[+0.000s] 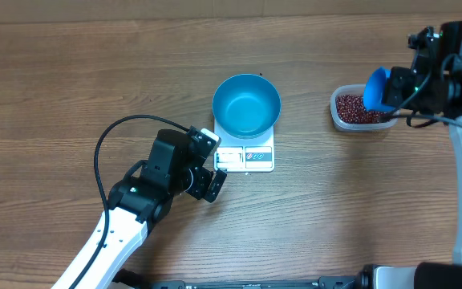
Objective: Scoop item into bowl and weigh 150g on scale
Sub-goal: 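Push the scoop down into the red beans with the right gripper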
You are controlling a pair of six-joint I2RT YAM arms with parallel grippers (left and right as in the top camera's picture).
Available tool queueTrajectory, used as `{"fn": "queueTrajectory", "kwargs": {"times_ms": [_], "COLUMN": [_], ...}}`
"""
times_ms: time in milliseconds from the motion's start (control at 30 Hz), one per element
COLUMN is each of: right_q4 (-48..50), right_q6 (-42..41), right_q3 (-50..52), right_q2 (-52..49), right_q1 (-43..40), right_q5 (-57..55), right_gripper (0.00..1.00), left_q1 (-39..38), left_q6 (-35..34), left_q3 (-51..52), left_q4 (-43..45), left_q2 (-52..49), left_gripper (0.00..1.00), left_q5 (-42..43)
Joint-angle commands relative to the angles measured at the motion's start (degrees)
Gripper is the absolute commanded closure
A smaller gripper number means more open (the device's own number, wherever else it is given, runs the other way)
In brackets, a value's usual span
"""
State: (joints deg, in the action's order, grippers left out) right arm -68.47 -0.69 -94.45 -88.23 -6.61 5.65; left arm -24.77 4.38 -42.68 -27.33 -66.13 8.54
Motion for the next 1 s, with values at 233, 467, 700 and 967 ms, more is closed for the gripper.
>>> {"fn": "queueTrajectory", "kwargs": {"times_ms": [233, 467, 700, 967], "right_q4": [5.2, 5.0, 5.2, 4.9], "right_q6": [10.5, 11.7, 11.7, 11.7], "right_q3": [-1.5, 0.5, 0.5, 0.5], "right_q2": [-4.1, -7.7, -11.0, -13.8], "right_q1": [0.3, 0.3, 0.3, 0.3], "right_q5": [-7.5, -7.5, -7.6, -8.8], "right_gripper": [0.96, 0.96, 0.96, 0.96], "left_q1": [-0.3, -0.3, -0.3, -0.3], "left_q6": [-1.0, -1.0, -1.0, -1.0], "left_q3": [0.2, 0.2, 0.2, 0.2], "left_q4": [0.3, 0.3, 0.3, 0.3], "left_q2": [0.2, 0.2, 0.2, 0.2], "left_gripper": [0.00, 0.00, 0.00, 0.00], "left_q5": [-0.1, -0.1, -0.1, -0.1]}}
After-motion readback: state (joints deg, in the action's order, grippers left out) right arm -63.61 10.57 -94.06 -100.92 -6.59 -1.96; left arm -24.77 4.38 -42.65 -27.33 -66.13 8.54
